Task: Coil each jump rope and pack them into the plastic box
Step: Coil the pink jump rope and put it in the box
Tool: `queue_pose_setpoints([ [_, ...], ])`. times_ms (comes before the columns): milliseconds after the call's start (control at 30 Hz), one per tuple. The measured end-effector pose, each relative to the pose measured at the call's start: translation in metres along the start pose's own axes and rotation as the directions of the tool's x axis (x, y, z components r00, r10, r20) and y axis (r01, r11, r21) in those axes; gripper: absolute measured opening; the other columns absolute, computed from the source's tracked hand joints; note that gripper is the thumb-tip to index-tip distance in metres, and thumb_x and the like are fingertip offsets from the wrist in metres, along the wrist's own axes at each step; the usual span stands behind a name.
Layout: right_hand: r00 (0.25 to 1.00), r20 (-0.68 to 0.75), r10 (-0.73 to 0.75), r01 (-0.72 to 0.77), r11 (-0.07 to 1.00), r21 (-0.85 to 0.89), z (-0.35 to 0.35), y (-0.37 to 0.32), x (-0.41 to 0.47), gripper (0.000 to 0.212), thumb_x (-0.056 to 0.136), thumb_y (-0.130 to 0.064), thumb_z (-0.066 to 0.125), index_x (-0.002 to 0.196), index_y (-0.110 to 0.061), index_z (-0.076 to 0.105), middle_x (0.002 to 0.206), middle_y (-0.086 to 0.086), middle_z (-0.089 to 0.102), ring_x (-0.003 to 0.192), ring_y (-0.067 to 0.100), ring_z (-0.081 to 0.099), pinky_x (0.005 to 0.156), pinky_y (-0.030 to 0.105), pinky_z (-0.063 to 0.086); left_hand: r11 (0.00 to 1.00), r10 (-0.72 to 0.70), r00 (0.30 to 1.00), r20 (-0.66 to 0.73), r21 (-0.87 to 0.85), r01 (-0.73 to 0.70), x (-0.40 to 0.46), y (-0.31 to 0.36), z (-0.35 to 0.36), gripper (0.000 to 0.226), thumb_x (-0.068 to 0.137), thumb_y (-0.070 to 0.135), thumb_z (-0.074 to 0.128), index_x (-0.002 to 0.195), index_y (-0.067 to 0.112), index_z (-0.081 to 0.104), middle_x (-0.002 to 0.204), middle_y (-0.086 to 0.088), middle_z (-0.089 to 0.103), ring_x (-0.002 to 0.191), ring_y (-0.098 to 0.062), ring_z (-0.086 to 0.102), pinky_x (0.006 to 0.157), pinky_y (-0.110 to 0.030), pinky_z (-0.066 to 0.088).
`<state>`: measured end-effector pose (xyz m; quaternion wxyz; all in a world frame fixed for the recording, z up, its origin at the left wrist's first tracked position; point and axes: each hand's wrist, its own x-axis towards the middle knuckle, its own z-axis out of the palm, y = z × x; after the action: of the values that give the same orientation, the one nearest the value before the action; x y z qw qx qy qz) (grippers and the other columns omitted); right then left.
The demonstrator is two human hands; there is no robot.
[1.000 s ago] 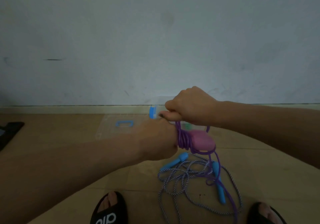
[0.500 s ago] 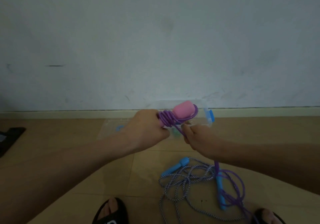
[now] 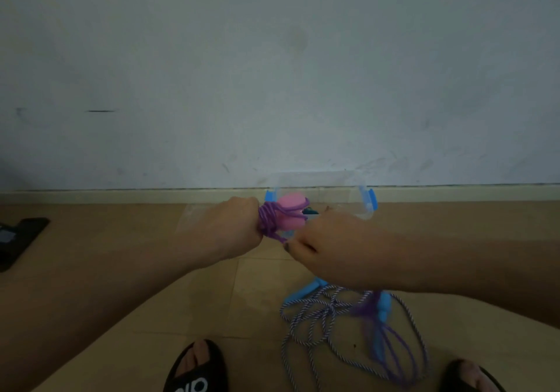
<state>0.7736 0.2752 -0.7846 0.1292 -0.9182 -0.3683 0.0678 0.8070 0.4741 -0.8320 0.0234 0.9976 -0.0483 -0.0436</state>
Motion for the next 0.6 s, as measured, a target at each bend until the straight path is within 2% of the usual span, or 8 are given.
queue_pose_setpoints([
  [67, 1.0, 0.027, 0.011, -0.01, 1.0, -0.029, -0.004, 0.002, 0.003, 0.048, 0.101, -0.037, 0.035, 0.059, -0.014, 0.038, 0.057, 0.004, 0.044, 0.052, 0.015, 0.04, 0.052, 0.034, 0.032, 1.0, 0.01, 1.0, -0.008, -0.007, -0.01, 0.004, -0.001, 0.0, 0.015, 0.082, 0.029, 0.057, 0.09, 0.018, 0.056, 0.092, -0.009, 0.066, 0.085, -0.032, 0.065, 0.059, -0.03, 0.042],
  [133, 0.999, 0.021, 0.033, -0.032, 0.999, -0.033, -0.012, 0.008, 0.007, 0.049, 0.1, -0.038, 0.035, 0.059, -0.012, 0.04, 0.057, 0.005, 0.045, 0.053, 0.017, 0.043, 0.055, 0.034, 0.037, 0.999, 0.01, 1.0, -0.013, -0.032, -0.01, 0.01, -0.008, -0.002, 0.01, 0.078, 0.028, 0.053, 0.082, 0.02, 0.054, 0.089, -0.009, 0.067, 0.08, -0.031, 0.065, 0.061, -0.033, 0.049],
  [267, 0.999, -0.052, -0.003, 0.0, 0.999, -0.054, -0.027, 0.027, 0.01, 0.05, 0.099, -0.04, 0.04, 0.061, -0.008, 0.043, 0.052, 0.004, 0.042, 0.046, 0.013, 0.035, 0.053, 0.033, 0.035, 0.999, 0.037, 0.999, 0.022, -0.028, -0.036, 0.019, -0.014, -0.002, 0.02, 0.071, 0.034, 0.044, 0.08, 0.021, 0.054, 0.083, -0.006, 0.066, 0.076, -0.029, 0.065, 0.066, -0.037, 0.056],
  [333, 0.997, -0.063, -0.033, 0.025, 0.991, -0.129, -0.032, 0.028, 0.009, 0.049, 0.098, -0.044, 0.043, 0.061, -0.011, 0.049, 0.053, 0.002, 0.047, 0.047, 0.012, 0.041, 0.053, 0.032, 0.036, 0.998, 0.055, 0.996, 0.071, 0.006, -0.055, 0.018, -0.016, 0.001, 0.018, 0.072, 0.036, 0.042, 0.077, 0.021, 0.05, 0.084, -0.006, 0.065, 0.076, -0.029, 0.065, 0.067, -0.038, 0.056],
  [433, 0.993, -0.093, -0.073, 0.049, 0.97, -0.24, -0.038, 0.03, 0.01, 0.047, 0.097, -0.049, 0.043, 0.066, -0.016, 0.054, 0.056, 0.0, 0.052, 0.053, 0.013, 0.049, 0.049, 0.029, 0.034, 0.996, 0.09, 0.992, 0.091, 0.015, -0.092, 0.004, -0.01, -0.003, 0.015, 0.081, 0.035, 0.048, 0.085, 0.021, 0.054, 0.088, -0.006, 0.066, 0.081, -0.029, 0.065, 0.064, -0.033, 0.051],
  [533, 0.972, -0.19, -0.135, 0.053, 0.923, -0.381, -0.046, 0.04, 0.018, 0.053, 0.096, -0.058, 0.037, 0.063, -0.017, 0.047, 0.052, -0.003, 0.043, 0.051, 0.014, 0.043, 0.047, 0.027, 0.023, 0.976, 0.196, 0.973, 0.119, 0.076, -0.206, -0.018, 0.017, -0.013, 0.011, 0.085, 0.027, 0.054, 0.093, 0.021, 0.059, 0.086, 0.0, 0.065, 0.072, -0.02, 0.059, 0.051, -0.025, 0.038],
  [600, 0.943, -0.255, -0.214, 0.064, 0.869, -0.491, -0.044, 0.049, 0.024, 0.058, 0.097, -0.057, 0.029, 0.061, -0.015, 0.043, 0.048, -0.003, 0.036, 0.048, 0.019, 0.04, 0.046, 0.026, 0.018, 0.951, 0.295, 0.945, 0.141, 0.057, -0.305, -0.026, 0.035, -0.017, 0.007, 0.086, 0.026, 0.055, 0.092, 0.024, 0.057, 0.085, 0.001, 0.065, 0.07, -0.016, 0.058, 0.054, -0.026, 0.042],
])
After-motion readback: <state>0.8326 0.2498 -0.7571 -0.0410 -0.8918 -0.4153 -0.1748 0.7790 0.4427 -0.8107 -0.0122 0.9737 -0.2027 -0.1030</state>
